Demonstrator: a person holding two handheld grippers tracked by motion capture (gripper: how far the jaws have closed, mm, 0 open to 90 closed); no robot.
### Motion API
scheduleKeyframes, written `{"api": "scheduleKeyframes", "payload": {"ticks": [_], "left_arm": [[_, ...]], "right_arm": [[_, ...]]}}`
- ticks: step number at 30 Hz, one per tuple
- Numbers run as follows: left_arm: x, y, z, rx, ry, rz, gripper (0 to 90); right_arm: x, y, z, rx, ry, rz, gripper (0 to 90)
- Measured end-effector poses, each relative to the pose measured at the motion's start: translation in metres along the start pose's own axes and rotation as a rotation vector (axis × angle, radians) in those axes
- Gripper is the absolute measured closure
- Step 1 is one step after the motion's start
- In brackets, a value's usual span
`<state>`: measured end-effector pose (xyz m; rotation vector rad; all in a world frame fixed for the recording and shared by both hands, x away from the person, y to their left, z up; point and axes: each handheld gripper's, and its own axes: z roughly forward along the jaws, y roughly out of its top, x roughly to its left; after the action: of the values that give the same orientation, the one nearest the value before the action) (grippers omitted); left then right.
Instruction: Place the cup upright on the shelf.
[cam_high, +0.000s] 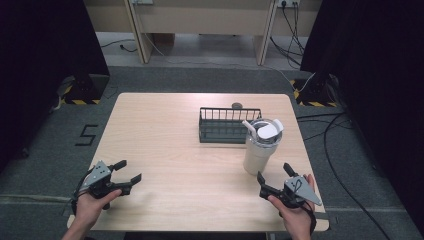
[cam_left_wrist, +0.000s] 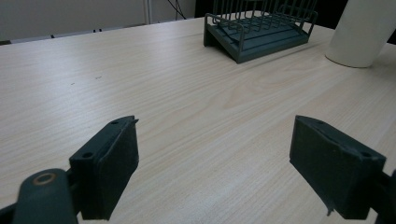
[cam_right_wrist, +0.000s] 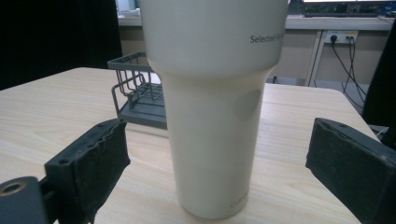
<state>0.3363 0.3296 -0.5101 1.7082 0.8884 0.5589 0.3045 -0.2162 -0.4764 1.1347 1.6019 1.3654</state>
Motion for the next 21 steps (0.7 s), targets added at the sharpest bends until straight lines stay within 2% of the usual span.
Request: {"api": "scheduleKeyframes", "payload": {"ticks": [21], "left_arm": [[0.000,0.000,0.000,-0.004,-0.007,-0.004,15.0]], "right_arm": [[-0.001,0.006,0.043,0.026,0.008,0.005,6.5]]}}
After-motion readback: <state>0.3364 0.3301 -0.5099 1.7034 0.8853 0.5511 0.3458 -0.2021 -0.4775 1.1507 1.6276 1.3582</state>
